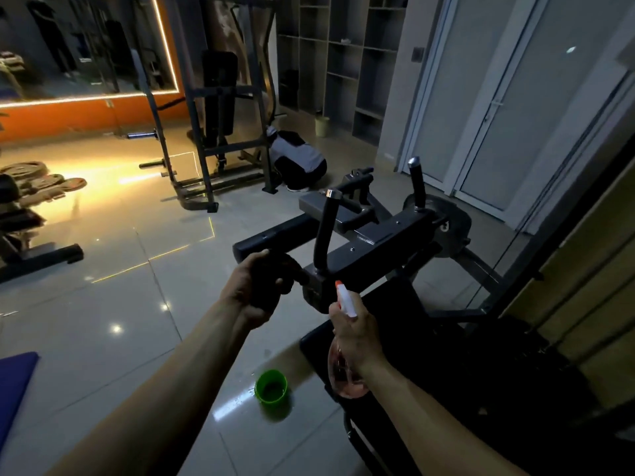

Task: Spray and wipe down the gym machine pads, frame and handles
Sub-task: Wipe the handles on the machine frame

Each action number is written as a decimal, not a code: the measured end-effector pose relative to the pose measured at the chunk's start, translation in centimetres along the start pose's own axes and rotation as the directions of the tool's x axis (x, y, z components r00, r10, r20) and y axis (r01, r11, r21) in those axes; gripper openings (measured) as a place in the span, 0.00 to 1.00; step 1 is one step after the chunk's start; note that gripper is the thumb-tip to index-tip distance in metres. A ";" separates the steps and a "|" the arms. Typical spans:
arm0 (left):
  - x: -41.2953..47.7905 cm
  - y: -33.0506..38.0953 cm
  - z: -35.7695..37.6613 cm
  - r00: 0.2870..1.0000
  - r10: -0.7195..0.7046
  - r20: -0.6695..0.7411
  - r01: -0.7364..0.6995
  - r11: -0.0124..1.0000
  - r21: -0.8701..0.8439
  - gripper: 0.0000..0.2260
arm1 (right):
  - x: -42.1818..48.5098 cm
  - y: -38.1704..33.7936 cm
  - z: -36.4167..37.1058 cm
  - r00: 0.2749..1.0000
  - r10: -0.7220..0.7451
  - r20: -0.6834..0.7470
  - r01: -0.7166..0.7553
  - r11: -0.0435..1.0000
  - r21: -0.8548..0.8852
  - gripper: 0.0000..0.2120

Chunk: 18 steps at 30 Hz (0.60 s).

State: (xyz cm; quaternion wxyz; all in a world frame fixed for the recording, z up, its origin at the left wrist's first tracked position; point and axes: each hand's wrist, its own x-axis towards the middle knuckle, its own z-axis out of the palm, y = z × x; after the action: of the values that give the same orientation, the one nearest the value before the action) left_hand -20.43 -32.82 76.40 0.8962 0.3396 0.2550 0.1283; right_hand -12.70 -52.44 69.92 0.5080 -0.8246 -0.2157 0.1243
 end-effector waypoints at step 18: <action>6.7 5.1 3.3 0.990 -0.139 -0.021 0.140 0.990 0.015 0.25 | 7.0 -6.8 1.4 0.945 -0.007 -0.326 0.004 1.000 -0.010 0.16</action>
State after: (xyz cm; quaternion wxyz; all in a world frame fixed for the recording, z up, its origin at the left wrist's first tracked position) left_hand -13.31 -28.14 79.52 0.8975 0.3270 0.2882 0.0667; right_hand -8.69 -45.27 75.42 0.5333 -0.8355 -0.1315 -0.0159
